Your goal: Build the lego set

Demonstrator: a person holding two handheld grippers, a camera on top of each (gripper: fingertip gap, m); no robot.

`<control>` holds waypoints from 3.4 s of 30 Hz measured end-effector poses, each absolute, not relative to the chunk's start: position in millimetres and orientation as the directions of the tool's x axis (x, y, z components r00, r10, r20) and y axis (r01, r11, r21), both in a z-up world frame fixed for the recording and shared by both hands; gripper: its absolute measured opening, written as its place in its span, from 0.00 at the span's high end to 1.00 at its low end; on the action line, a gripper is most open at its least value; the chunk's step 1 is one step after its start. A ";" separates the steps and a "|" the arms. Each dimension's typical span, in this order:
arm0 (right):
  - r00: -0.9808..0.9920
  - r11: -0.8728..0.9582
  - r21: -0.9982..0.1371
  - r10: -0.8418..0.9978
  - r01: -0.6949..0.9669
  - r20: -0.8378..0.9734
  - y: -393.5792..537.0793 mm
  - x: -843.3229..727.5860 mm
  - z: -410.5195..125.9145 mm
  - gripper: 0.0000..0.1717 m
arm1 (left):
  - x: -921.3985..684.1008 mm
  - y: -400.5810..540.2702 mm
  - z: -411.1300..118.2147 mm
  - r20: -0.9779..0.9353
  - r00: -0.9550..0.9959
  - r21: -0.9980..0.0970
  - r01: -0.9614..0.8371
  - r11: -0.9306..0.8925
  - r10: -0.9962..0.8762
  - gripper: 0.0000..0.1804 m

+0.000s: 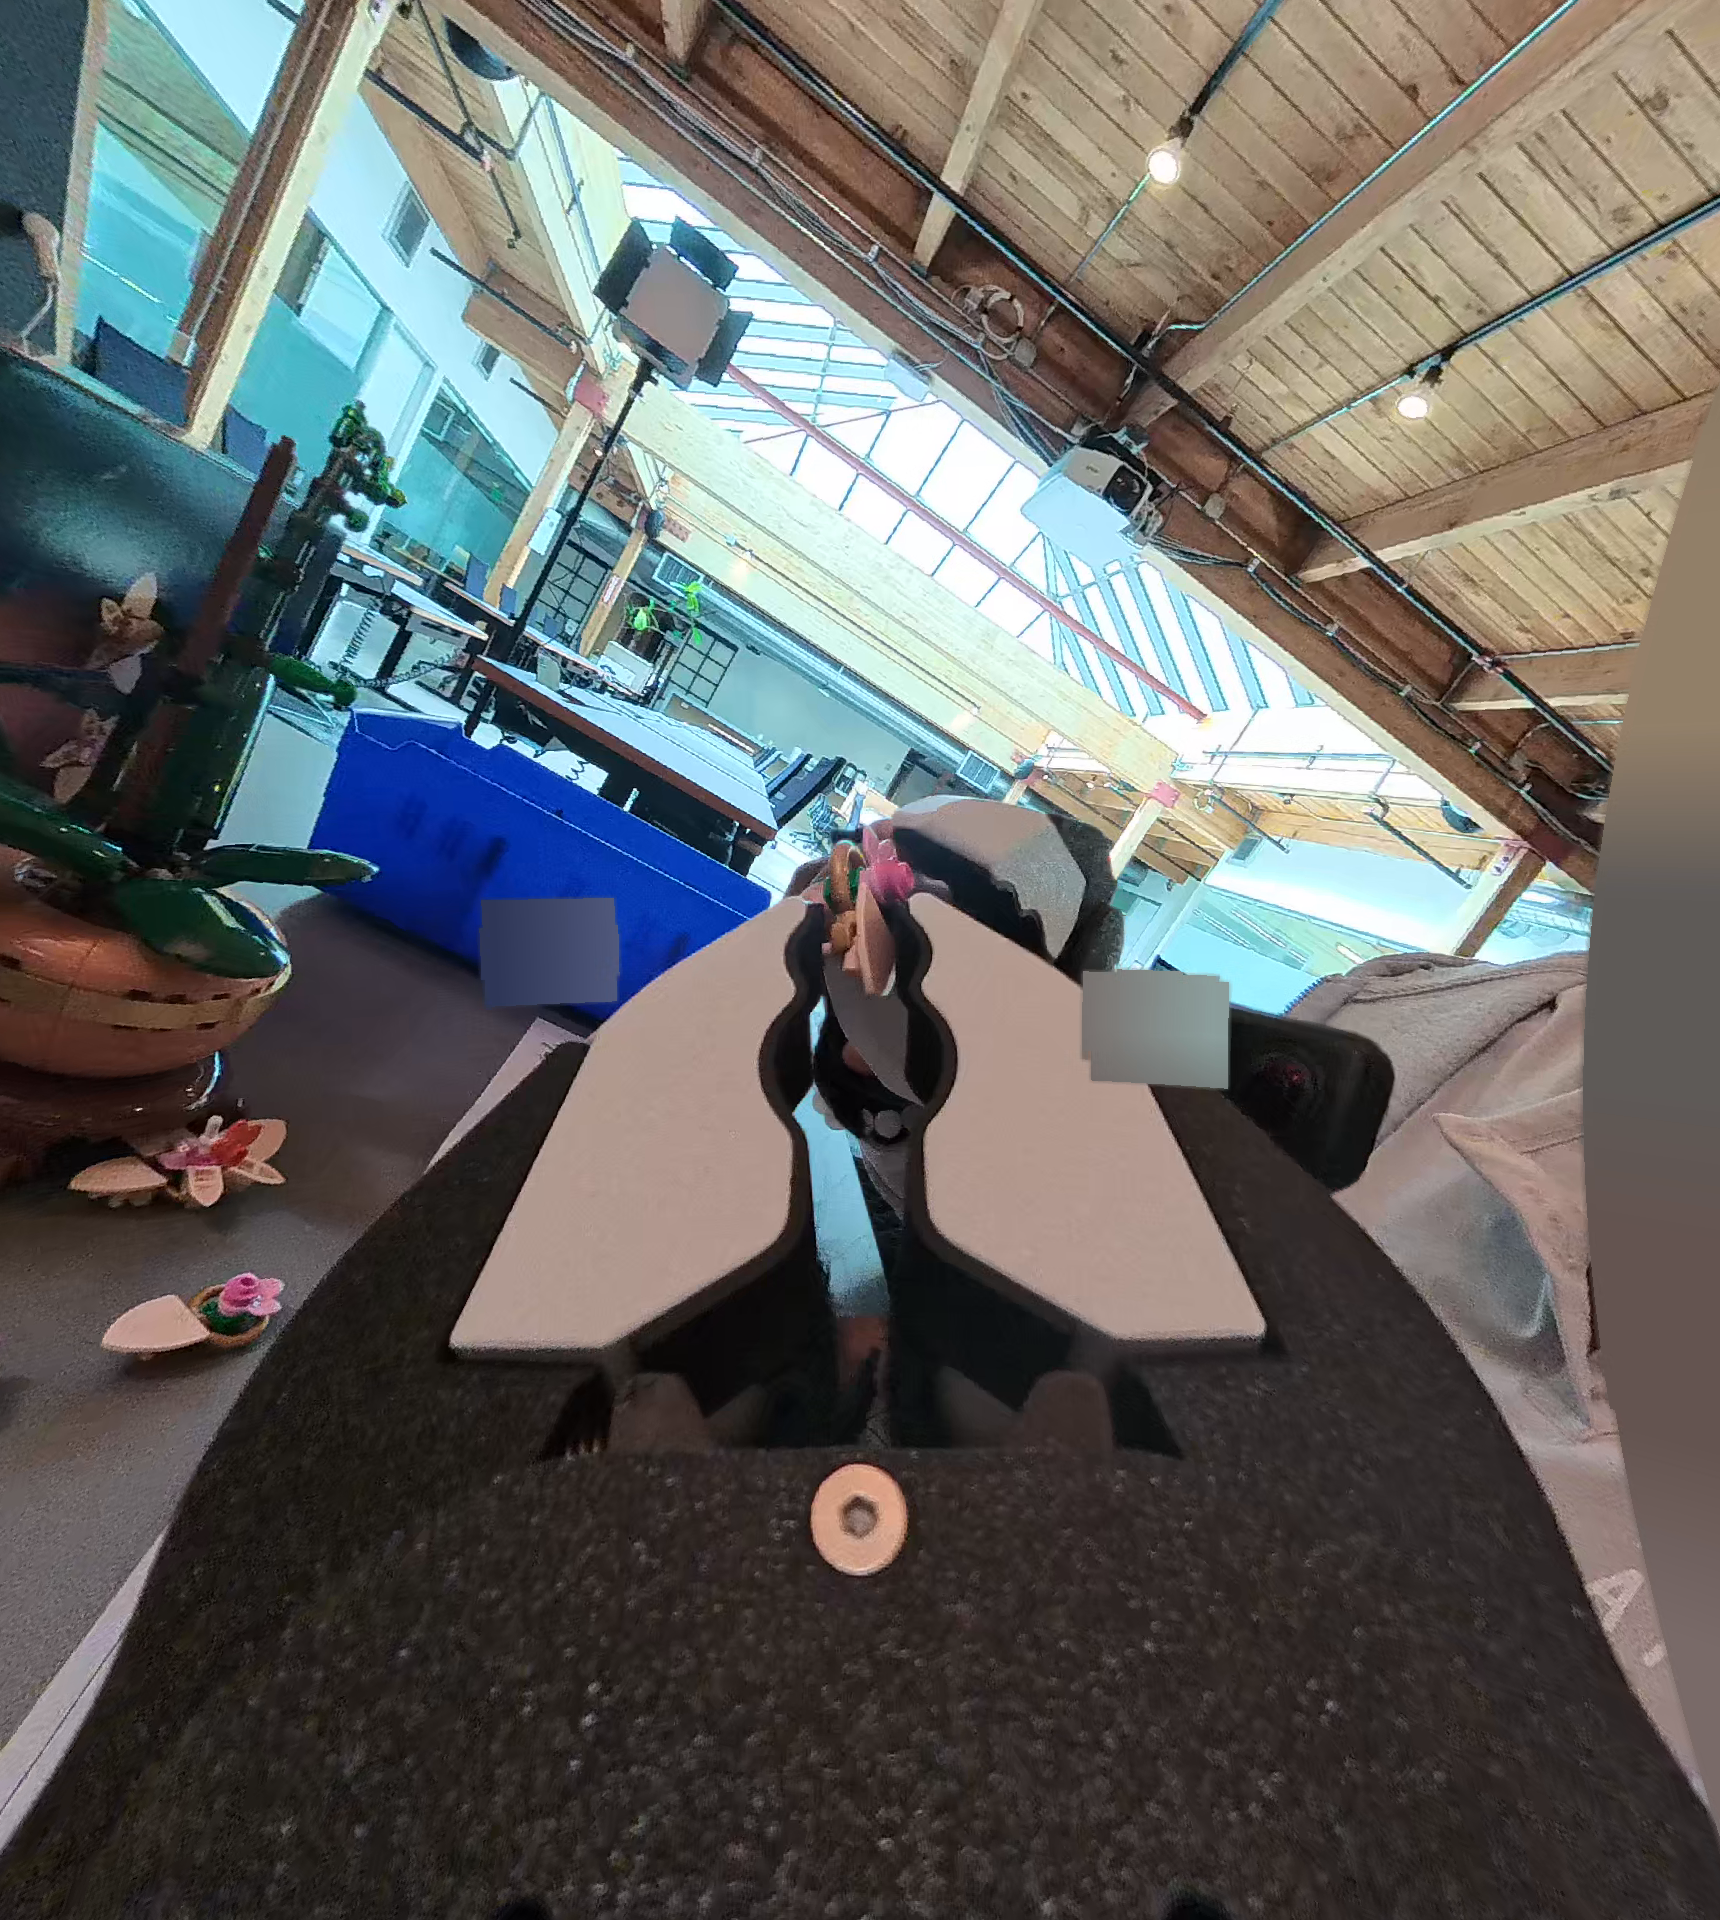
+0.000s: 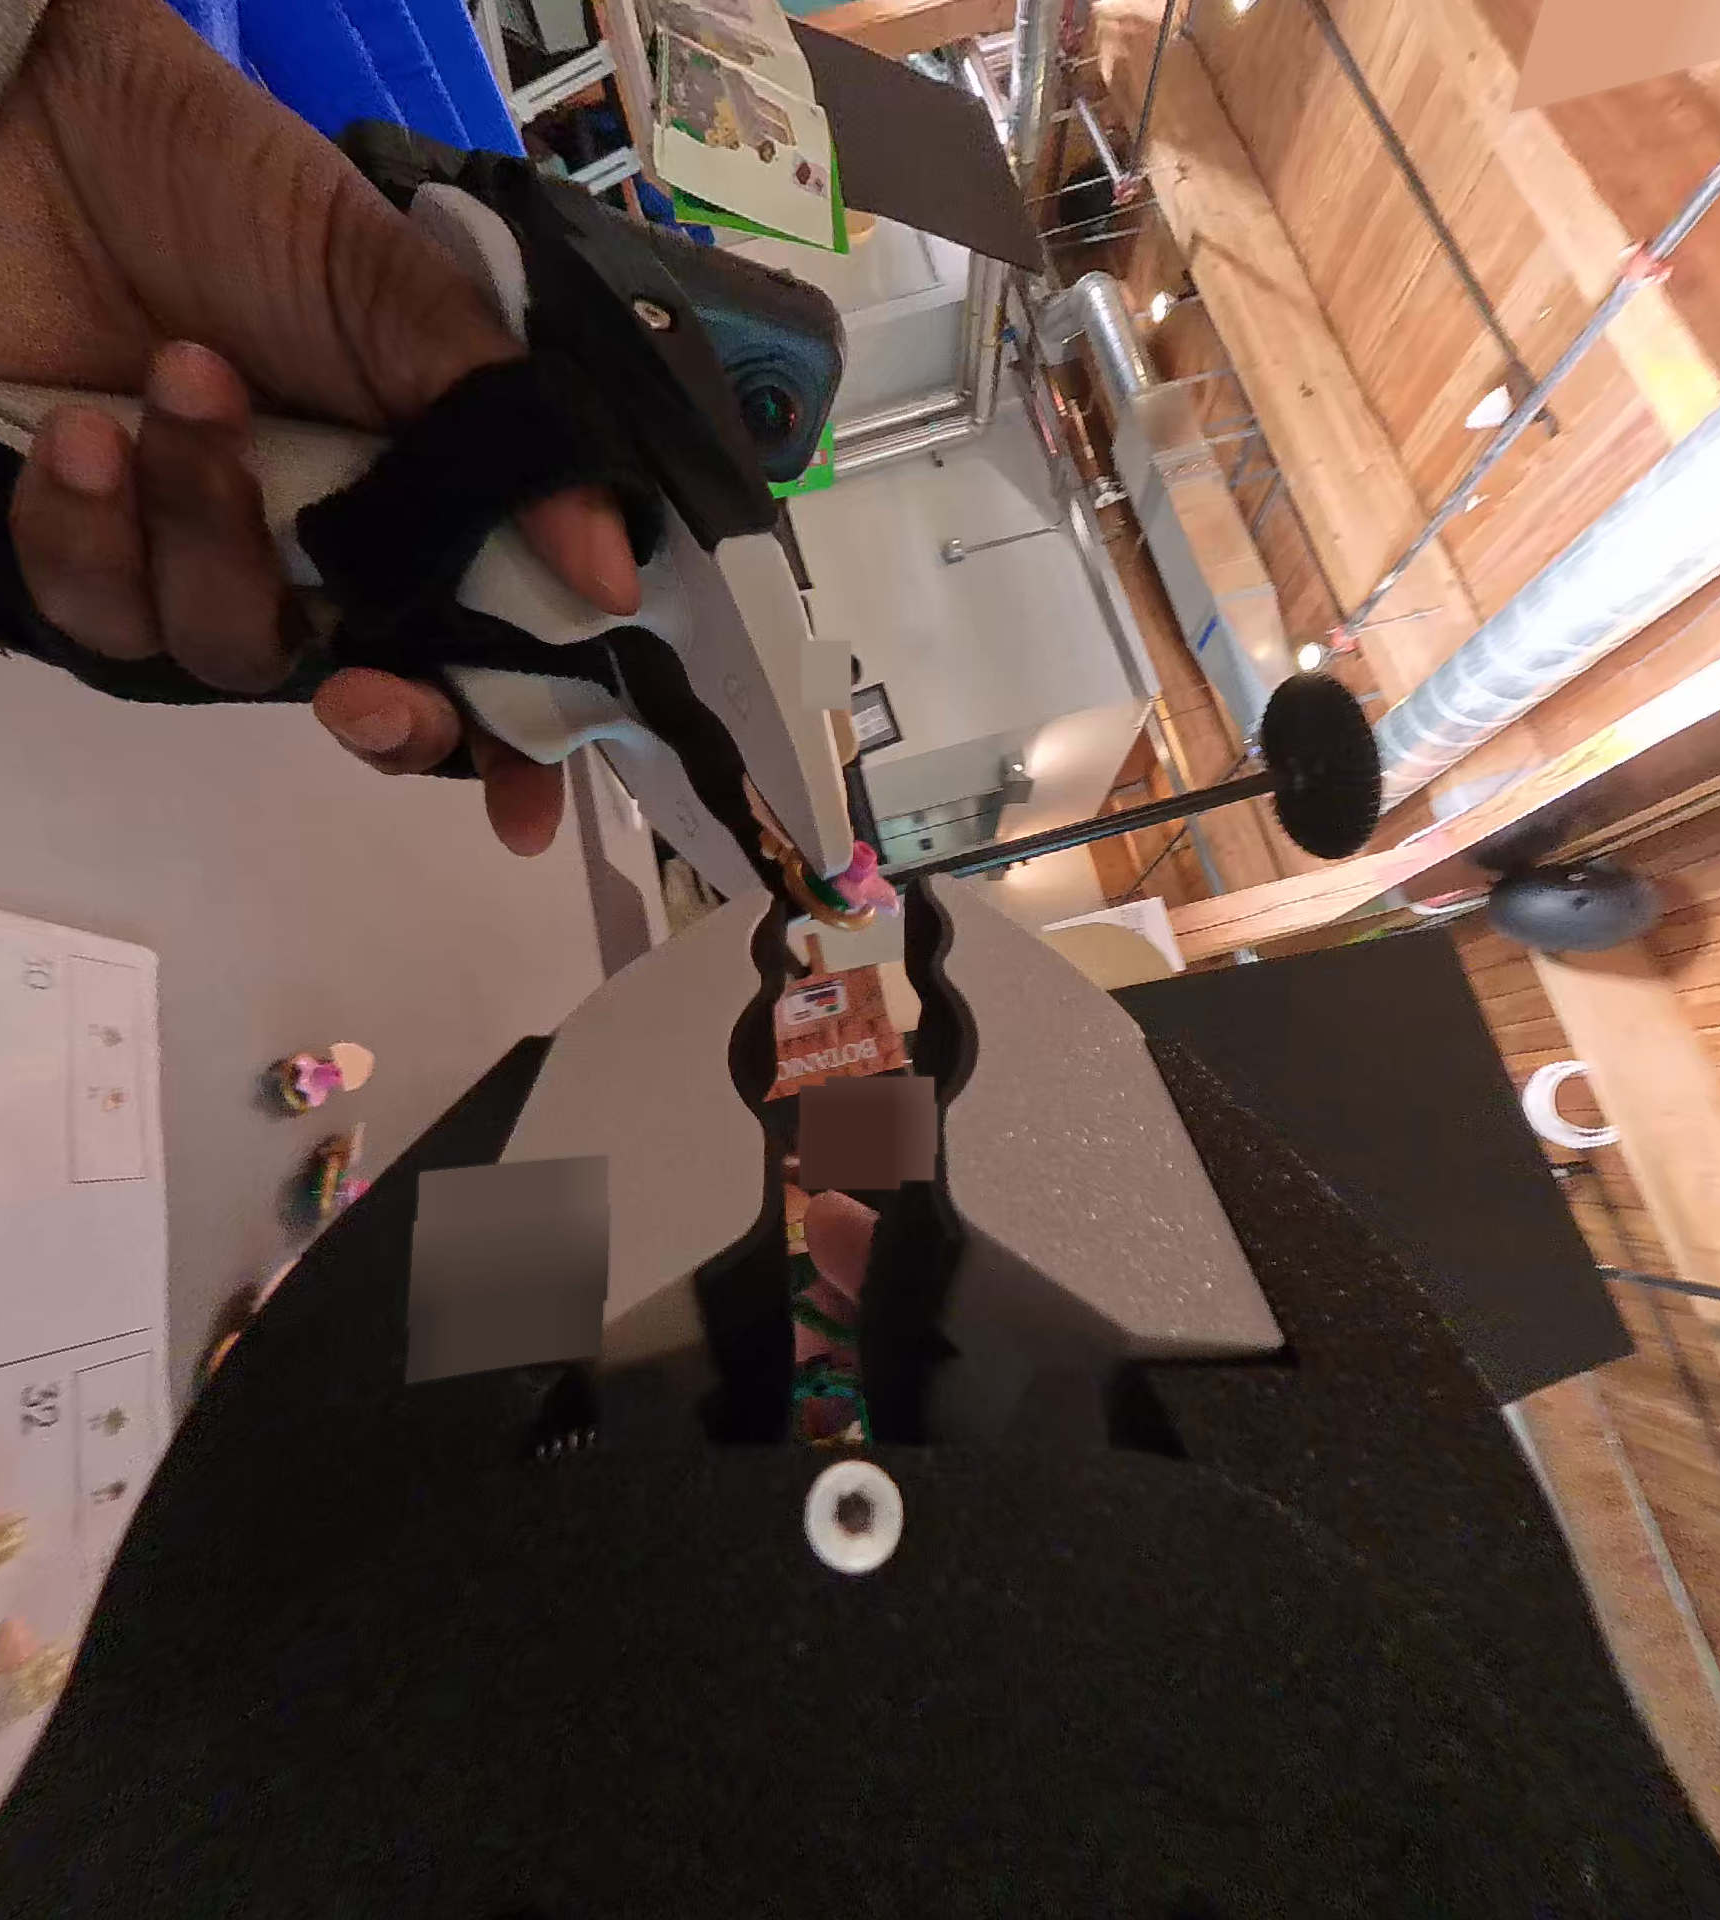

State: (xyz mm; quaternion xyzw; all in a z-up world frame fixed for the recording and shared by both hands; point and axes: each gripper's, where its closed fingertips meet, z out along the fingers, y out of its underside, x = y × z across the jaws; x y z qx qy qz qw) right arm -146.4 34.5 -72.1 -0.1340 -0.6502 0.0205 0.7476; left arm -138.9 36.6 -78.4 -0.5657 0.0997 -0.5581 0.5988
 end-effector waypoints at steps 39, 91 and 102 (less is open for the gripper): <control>-0.223 0.049 -0.853 0.971 0.520 -0.081 29.1 -68.1 -221.9 1.00 | -170.1 62.1 -154.3 0.544 0.628 -0.838 0.372 -0.400 -0.556 0.93; -0.345 -0.668 -0.736 0.669 0.111 -0.659 38.4 -117.6 -131.0 0.96 | -117.8 31.9 -140.3 0.436 0.433 -0.900 0.220 -0.377 -0.789 0.85; -0.330 -0.763 -0.632 0.637 -0.138 -0.697 55.0 -114.9 -108.1 0.96 | -107.6 46.1 -122.2 0.419 0.448 -0.900 0.319 -0.297 -0.790 0.86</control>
